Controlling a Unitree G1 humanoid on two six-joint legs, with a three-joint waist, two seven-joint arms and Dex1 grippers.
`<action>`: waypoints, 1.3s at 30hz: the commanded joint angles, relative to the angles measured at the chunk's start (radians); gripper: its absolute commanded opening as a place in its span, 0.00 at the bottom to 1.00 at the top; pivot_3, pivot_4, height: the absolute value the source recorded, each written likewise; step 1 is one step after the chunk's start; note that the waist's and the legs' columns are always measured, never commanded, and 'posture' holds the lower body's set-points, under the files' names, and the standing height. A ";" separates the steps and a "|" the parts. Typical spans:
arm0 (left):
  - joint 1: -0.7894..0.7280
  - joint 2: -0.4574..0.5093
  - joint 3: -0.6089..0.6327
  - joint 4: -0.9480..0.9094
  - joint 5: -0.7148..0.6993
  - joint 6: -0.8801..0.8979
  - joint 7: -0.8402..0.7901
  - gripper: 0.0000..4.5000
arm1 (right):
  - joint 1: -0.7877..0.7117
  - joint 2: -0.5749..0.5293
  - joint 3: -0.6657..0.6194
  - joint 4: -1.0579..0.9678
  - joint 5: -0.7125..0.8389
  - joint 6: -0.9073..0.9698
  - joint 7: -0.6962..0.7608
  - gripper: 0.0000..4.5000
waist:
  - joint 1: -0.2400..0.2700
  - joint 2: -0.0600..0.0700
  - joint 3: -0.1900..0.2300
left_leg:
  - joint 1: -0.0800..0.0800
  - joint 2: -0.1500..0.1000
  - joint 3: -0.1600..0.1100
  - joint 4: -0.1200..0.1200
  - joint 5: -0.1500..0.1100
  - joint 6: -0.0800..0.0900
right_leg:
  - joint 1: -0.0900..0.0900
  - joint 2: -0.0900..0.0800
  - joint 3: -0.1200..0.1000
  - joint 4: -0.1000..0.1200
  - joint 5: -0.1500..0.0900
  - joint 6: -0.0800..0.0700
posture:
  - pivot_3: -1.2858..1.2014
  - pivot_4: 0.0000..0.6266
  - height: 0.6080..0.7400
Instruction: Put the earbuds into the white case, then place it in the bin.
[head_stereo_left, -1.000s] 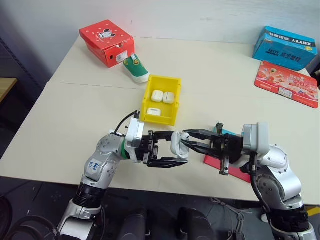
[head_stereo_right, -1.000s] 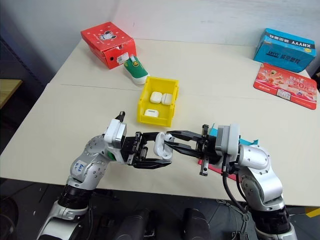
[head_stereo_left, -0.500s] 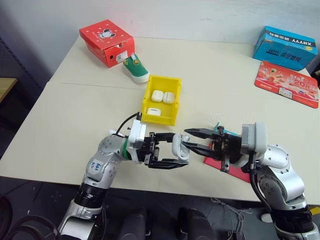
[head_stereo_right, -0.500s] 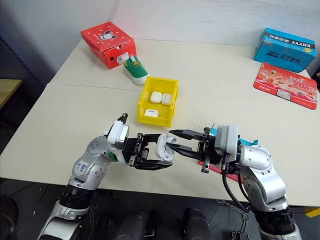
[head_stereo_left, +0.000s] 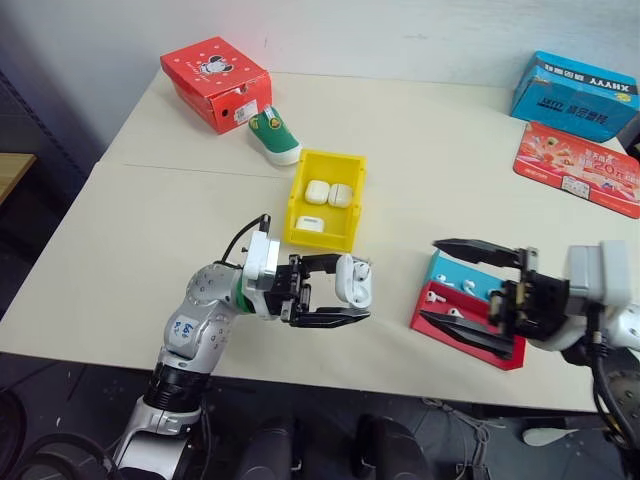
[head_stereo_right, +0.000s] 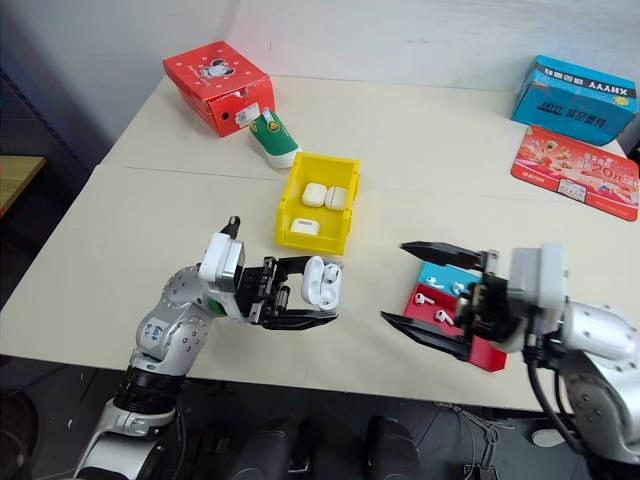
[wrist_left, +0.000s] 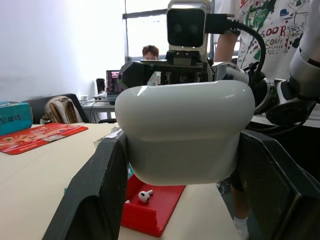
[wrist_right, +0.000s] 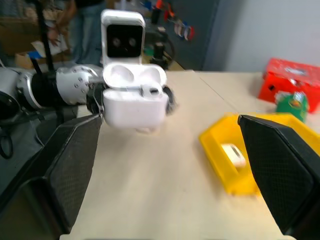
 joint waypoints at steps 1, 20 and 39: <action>0.011 0.008 0.025 -0.015 -0.023 -0.008 -0.003 0.62 | 0.106 0.001 -0.209 0.097 -0.068 -0.099 0.042 0.99 | 0.005 0.000 0.000 | 0.000 0.000 0.000 0.000 0.000 0.000 | 0.000 0.000 0.000 0.000 0.000 0.000 | 0.52 0.24 1.00; 0.052 0.043 0.053 -0.055 -0.012 0.010 0.043 0.62 | -0.017 -0.321 -0.120 0.451 -0.302 0.066 -0.033 0.99 | -0.037 0.010 -0.001 | 0.007 0.003 0.008 0.000 0.000 -0.008 | -0.002 0.000 0.010 0.003 0.001 -0.001 | 0.52 0.24 1.00; 0.085 0.018 0.022 -0.097 0.001 0.000 0.104 0.62 | -0.632 -0.431 0.593 0.663 -0.674 0.094 0.224 0.57 | -0.004 0.010 -0.001 | -0.009 -0.001 -0.001 0.003 0.002 0.002 | -0.004 0.004 -0.003 -0.003 0.003 0.001 | 0.52 0.24 1.00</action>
